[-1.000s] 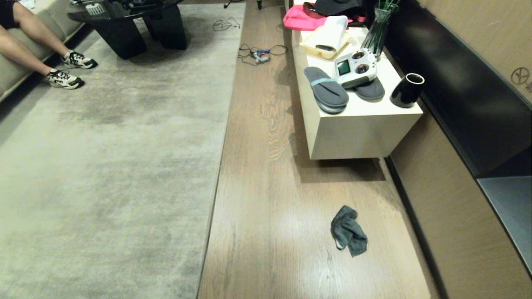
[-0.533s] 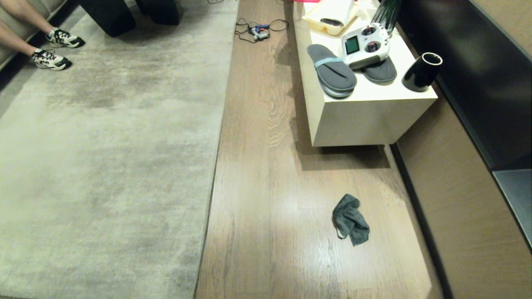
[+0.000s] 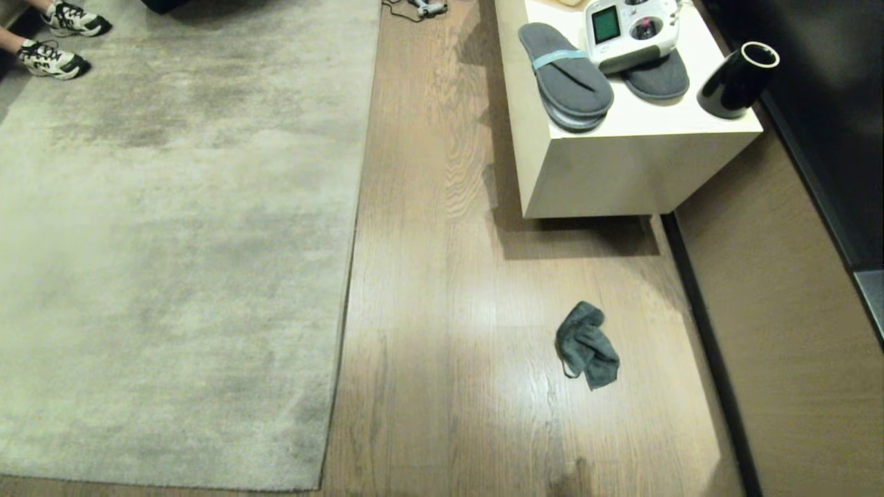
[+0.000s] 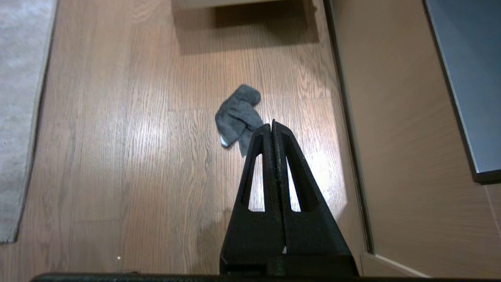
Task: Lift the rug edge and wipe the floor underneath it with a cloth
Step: Pick up the rag
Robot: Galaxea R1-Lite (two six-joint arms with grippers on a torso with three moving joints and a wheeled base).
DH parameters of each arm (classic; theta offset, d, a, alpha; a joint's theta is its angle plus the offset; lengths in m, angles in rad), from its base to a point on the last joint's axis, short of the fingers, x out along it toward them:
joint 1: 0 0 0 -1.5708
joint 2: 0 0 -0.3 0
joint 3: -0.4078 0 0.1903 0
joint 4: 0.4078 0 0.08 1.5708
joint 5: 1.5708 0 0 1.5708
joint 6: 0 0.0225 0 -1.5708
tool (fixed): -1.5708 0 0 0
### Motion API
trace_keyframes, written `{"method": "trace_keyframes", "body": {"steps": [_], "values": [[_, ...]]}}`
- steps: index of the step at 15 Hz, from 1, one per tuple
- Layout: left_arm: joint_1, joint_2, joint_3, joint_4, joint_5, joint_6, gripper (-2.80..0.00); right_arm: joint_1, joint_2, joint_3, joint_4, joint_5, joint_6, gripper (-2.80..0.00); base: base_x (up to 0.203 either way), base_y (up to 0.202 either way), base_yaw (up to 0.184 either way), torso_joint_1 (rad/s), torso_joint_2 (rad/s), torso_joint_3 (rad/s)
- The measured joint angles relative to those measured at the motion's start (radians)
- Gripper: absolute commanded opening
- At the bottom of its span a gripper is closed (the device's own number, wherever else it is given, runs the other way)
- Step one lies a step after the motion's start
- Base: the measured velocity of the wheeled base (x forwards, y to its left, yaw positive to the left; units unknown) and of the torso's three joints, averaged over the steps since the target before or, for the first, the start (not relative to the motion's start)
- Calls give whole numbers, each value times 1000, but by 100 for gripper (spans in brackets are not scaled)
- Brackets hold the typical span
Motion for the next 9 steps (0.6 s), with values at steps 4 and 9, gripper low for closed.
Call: {"method": "trace_keyframes", "body": {"steps": [4, 9], "values": [[0, 0, 0, 1, 0, -1, -280, 0, 0, 0, 0, 0, 0, -280, 0, 0, 0, 0, 5, -197], [0, 0, 0, 0, 0, 0, -280, 0, 0, 0, 0, 0, 0, -280, 0, 0, 0, 7, 4, -198]]}}
